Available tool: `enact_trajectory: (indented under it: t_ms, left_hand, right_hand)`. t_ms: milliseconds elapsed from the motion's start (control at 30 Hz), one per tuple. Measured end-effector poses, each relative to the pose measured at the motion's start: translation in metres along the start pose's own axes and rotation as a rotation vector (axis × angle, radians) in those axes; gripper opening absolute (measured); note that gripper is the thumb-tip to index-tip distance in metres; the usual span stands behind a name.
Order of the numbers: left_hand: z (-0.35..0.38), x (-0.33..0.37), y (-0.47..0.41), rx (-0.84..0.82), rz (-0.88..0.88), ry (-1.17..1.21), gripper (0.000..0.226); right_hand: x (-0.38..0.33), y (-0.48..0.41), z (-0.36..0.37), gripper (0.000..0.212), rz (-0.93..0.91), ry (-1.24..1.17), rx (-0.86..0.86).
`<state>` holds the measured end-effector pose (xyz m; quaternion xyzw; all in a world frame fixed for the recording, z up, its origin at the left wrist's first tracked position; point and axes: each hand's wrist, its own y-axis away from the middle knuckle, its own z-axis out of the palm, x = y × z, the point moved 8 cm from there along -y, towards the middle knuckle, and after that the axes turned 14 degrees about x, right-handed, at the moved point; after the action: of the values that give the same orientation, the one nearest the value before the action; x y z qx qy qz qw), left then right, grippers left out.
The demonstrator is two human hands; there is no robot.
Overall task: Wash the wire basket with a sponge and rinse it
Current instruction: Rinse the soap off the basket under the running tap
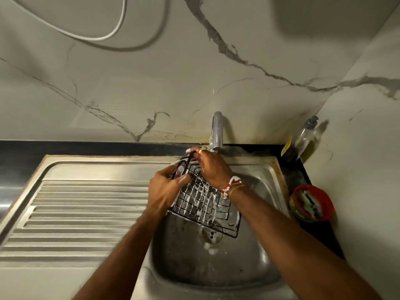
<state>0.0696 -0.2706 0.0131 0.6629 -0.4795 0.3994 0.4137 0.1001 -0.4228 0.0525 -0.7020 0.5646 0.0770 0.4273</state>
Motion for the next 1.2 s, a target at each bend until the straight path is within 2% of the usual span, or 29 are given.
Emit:
enact_trajectory:
  t_ms: [100,233,400,500,600,767,933,1000,1100,1200]
  left_hand:
    - [-0.012,0.002,-0.004,0.036,-0.012,0.077,0.071]
    - [-0.032,0.009,-0.017,0.067,0.003,0.149,0.061]
    - [-0.024,0.011,-0.010,0.046,-0.004,0.184,0.068]
    - [-0.024,0.016,-0.008,0.027,-0.004,0.199,0.065]
    - [-0.031,0.016,-0.011,0.011,0.002,0.182,0.072]
    - [-0.055,-0.004,-0.028,0.047,-0.071,0.258,0.057]
    - [-0.034,-0.003,-0.016,-0.006,-0.049,0.249,0.066]
    - [-0.035,-0.003,-0.016,-0.011,-0.057,0.280,0.057]
    - [-0.059,-0.004,-0.029,0.026,-0.057,0.326,0.031]
    - [-0.076,-0.008,-0.038,0.062,-0.083,0.355,0.038]
  right_hand:
    - [0.016,0.009,-0.004,0.031,-0.026,0.081,-0.104]
    - [0.062,0.032,-0.016,0.035,0.038,0.245,-0.183]
    - [0.035,0.018,-0.009,0.034,-0.021,0.176,-0.078]
    - [0.032,0.015,-0.009,0.034,0.013,0.111,-0.107]
    - [0.042,0.026,-0.011,0.029,-0.016,0.181,-0.145]
    - [0.074,0.046,-0.017,0.031,0.104,0.289,-0.165]
    - [0.012,0.013,-0.004,0.031,-0.035,0.169,-0.062]
    - [0.008,0.007,-0.003,0.031,-0.072,0.177,-0.075]
    - [0.040,0.019,-0.010,0.029,-0.059,0.287,-0.179]
    - [0.067,0.029,-0.019,0.028,0.000,0.347,-0.183]
